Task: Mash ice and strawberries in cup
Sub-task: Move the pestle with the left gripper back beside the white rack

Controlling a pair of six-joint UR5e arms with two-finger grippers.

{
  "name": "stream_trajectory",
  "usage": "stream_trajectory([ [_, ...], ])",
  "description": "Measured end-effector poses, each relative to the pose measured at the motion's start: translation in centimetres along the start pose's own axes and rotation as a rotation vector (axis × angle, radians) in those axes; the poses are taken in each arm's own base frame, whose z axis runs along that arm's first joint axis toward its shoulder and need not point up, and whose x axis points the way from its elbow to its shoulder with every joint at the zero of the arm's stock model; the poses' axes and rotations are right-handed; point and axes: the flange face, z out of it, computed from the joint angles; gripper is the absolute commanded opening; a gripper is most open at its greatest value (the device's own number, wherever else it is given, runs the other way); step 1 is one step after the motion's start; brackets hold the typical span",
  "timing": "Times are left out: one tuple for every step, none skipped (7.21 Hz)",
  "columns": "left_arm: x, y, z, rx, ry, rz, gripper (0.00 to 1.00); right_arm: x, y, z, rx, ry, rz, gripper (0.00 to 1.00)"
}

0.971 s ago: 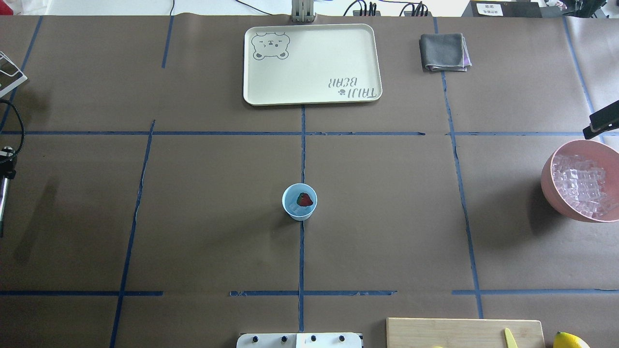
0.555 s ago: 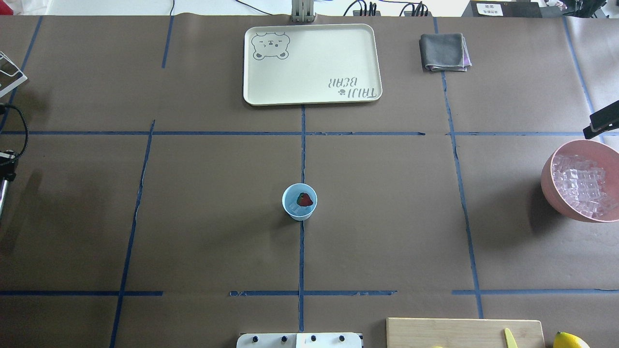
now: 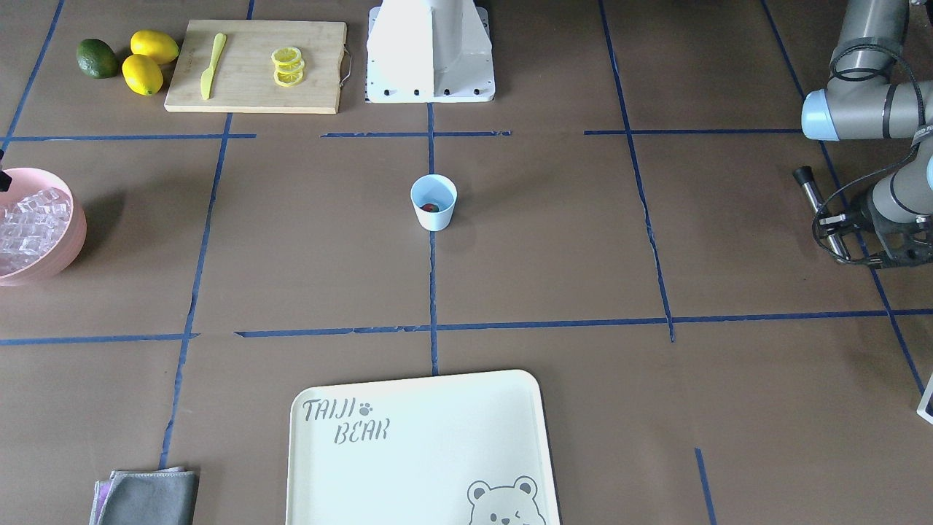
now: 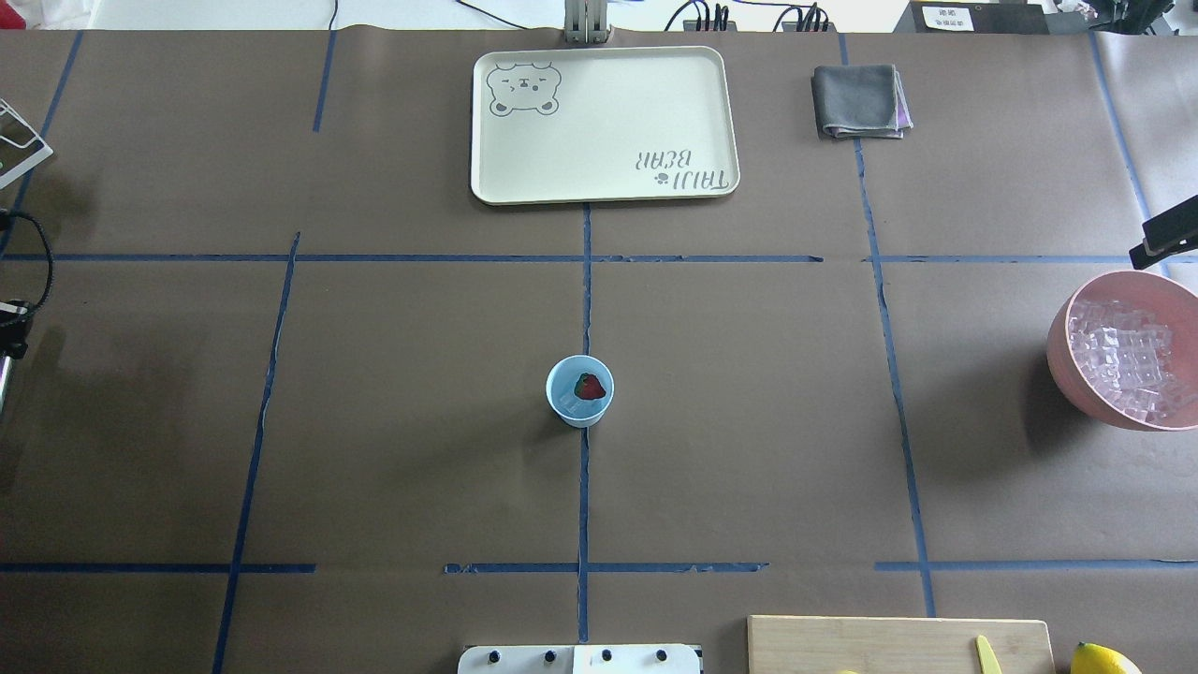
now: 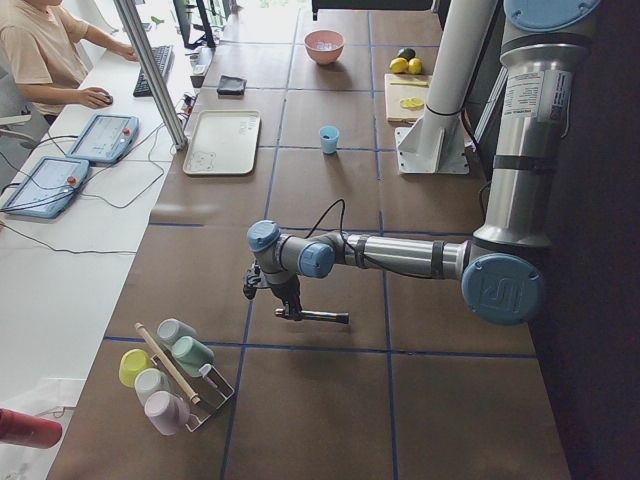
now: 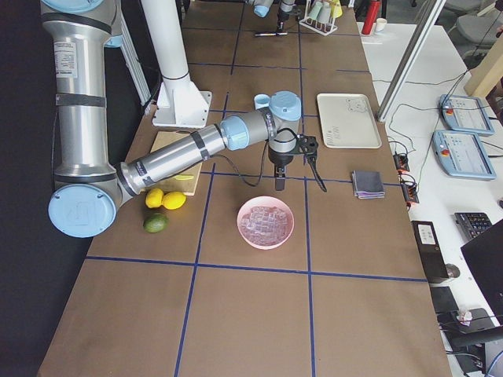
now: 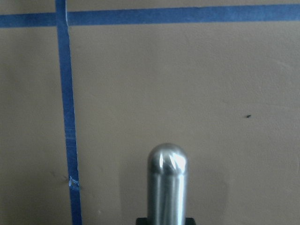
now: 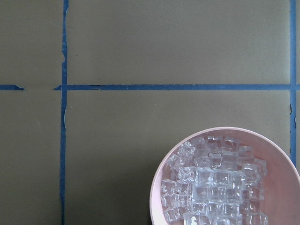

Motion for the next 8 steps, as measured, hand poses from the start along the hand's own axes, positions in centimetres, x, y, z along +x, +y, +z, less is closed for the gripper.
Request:
stream_trajectory([
  [-0.1,0.0,0.0,0.000,-0.002,-0.001,0.88,-0.1,0.0,-0.1,0.001,0.000,-0.001,0.99],
  [-0.1,0.0,0.1,0.003,-0.005,-0.001,1.00,-0.1,0.0,-0.1,0.001,-0.001,-0.001,0.99],
  [-0.1,0.0,0.0,0.006,-0.006,0.001,1.00,-0.1,0.0,-0.1,0.001,-0.001,-0.002,0.99],
  [0.0,-0.1,-0.1,0.010,-0.006,0.002,1.00,-0.1,0.0,-0.1,0.001,-0.002,-0.001,0.99],
  [0.1,-0.1,-0.2,0.012,-0.005,0.004,1.00,-0.1,0.1,-0.1,0.002,-0.002,0.000,0.99],
  [0.4,0.0,-0.7,0.022,-0.001,0.010,1.00,-0.1,0.1,-0.1,0.001,-0.002,0.001,0.99],
  [1.2,0.4,-2.7,0.056,0.016,0.028,1.00,0.0,0.1,-0.1,0.000,-0.001,0.003,0.99],
  [1.5,1.3,-5.7,0.108,0.042,0.041,1.00,0.4,0.1,0.1,-0.004,0.002,0.006,0.99],
])
